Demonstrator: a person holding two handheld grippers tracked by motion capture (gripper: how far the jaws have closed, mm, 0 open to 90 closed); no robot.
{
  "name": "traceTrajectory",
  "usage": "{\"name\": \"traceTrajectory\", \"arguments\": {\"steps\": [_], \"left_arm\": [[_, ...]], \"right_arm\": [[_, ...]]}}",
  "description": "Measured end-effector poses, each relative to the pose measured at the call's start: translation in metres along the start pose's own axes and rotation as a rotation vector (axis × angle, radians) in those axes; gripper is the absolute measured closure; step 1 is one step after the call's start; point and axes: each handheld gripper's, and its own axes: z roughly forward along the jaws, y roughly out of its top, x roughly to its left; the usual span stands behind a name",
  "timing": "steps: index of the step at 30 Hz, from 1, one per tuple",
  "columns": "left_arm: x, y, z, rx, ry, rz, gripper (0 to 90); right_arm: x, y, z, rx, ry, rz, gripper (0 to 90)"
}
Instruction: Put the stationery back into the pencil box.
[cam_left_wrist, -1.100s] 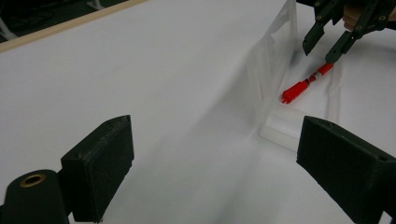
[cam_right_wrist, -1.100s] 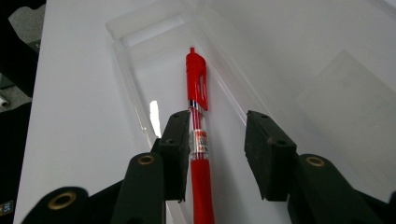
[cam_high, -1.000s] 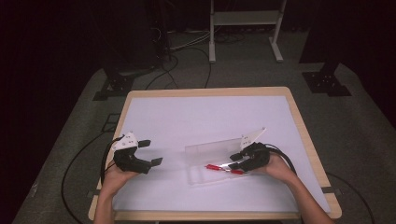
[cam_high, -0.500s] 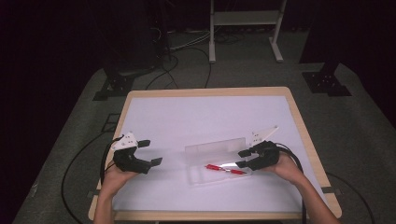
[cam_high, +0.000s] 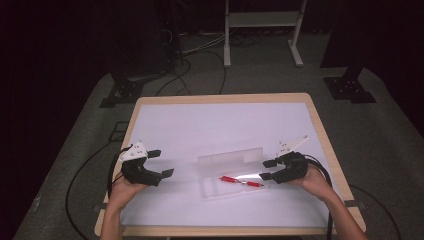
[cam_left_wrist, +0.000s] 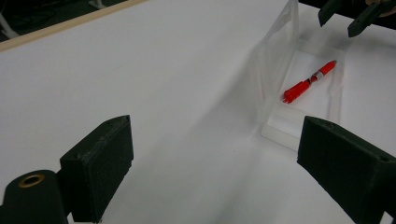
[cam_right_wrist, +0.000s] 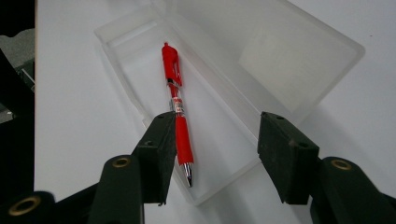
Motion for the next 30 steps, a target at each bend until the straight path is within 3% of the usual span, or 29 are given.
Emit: {"name": "traceTrajectory", "arguments": {"steps": [30], "left_arm": [[0.000,0.000,0.001,0.004,0.001,-0.002,10.1]], "right_arm": [[-0.003,-0.032,-0.029,-0.028,-0.059,0.077,40.8]]}}
